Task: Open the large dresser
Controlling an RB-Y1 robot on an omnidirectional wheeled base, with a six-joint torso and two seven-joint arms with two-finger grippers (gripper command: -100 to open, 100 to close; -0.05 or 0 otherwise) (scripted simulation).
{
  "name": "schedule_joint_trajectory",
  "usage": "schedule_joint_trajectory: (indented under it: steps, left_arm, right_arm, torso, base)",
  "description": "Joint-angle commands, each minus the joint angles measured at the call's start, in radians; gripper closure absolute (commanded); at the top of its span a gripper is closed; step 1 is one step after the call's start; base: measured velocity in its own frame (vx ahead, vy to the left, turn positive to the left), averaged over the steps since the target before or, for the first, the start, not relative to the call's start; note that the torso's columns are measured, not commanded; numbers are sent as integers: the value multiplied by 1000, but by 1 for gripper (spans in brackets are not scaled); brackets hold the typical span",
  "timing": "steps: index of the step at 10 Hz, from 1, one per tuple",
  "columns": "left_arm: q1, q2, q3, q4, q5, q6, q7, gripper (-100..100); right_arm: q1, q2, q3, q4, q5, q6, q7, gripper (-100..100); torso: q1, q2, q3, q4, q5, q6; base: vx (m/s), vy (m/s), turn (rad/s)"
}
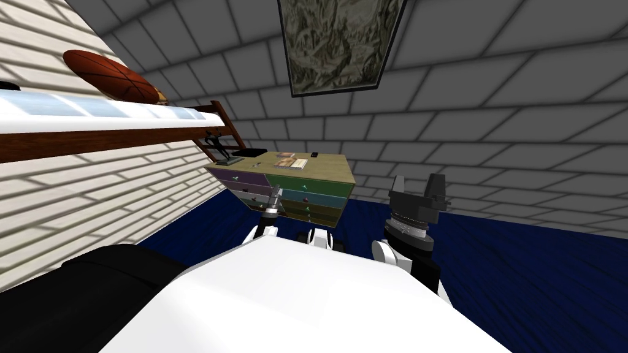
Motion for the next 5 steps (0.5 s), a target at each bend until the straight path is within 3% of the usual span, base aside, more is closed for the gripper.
schedule_joint_trajectory:
  steps: [1,5]
  left_arm:
    - [-16,2,0,52,-1,0,0,-100]
    - [-39,-7,-4,146,-6,-10,-2,-100]
  right_arm:
    - [0,0,0,0,0,0,0,0]
    - [0,0,0,0,0,0,0,0]
  torso:
    - [0,0,0,0,0,0]
    - [0,0,0,0,0,0]
  base:
    - [44,-75,-9]
    - [47,-83,-9]
